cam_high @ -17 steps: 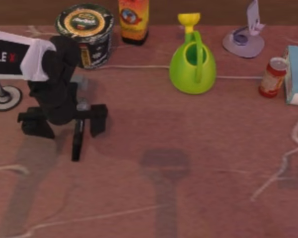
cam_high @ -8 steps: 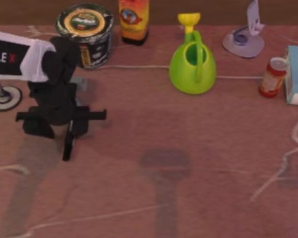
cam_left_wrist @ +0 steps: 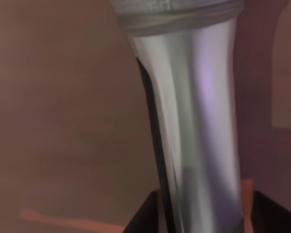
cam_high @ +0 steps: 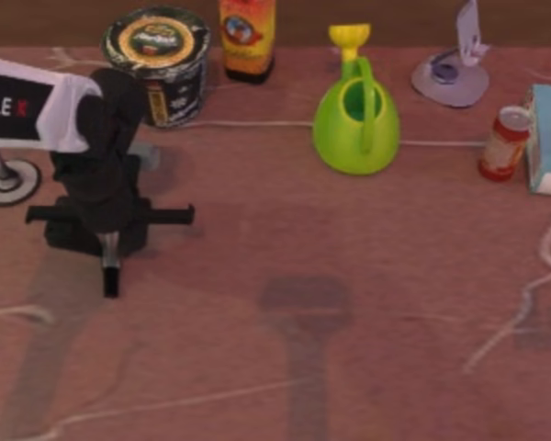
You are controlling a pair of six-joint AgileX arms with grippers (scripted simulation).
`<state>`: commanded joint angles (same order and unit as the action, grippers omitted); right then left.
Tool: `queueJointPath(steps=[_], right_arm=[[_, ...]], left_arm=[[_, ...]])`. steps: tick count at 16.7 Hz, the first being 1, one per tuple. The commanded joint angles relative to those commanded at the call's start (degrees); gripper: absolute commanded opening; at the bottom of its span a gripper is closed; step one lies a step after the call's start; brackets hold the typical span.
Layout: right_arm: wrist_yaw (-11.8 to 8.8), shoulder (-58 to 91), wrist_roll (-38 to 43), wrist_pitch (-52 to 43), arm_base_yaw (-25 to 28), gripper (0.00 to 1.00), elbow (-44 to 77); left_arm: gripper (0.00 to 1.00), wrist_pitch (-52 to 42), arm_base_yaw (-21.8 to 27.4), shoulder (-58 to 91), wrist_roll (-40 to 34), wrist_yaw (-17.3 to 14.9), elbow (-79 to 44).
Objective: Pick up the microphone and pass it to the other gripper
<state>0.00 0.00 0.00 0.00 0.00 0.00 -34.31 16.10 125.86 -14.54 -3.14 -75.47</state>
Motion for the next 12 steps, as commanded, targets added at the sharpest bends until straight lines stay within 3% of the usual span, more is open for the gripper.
queueJointPath(steps=[2,3,5,8,12], right_arm=[[0.0,0.0,0.0,0.0,0.0,1.0,0.0],[0.0,0.0,0.0,0.0,0.0,1.0,0.0],[0.0,0.0,0.0,0.0,0.0,1.0,0.0],[0.0,0.0,0.0,0.0,0.0,1.0,0.0],[0.0,0.0,0.0,0.0,0.0,1.0,0.0]], left_arm=[[0.0,0.0,0.0,0.0,0.0,0.0,0.0],[0.0,-3.0,-0.6,-3.9,2.8,4.3,-0.2],[0.0,-2.4,-0.6,-4.1,2.9,4.0,0.0],[0.0,2.8,-0.6,-4.9,3.9,1.4,1.1],[0.0,18.0,-1.2,-7.3,6.0,-5.0,4.8]])
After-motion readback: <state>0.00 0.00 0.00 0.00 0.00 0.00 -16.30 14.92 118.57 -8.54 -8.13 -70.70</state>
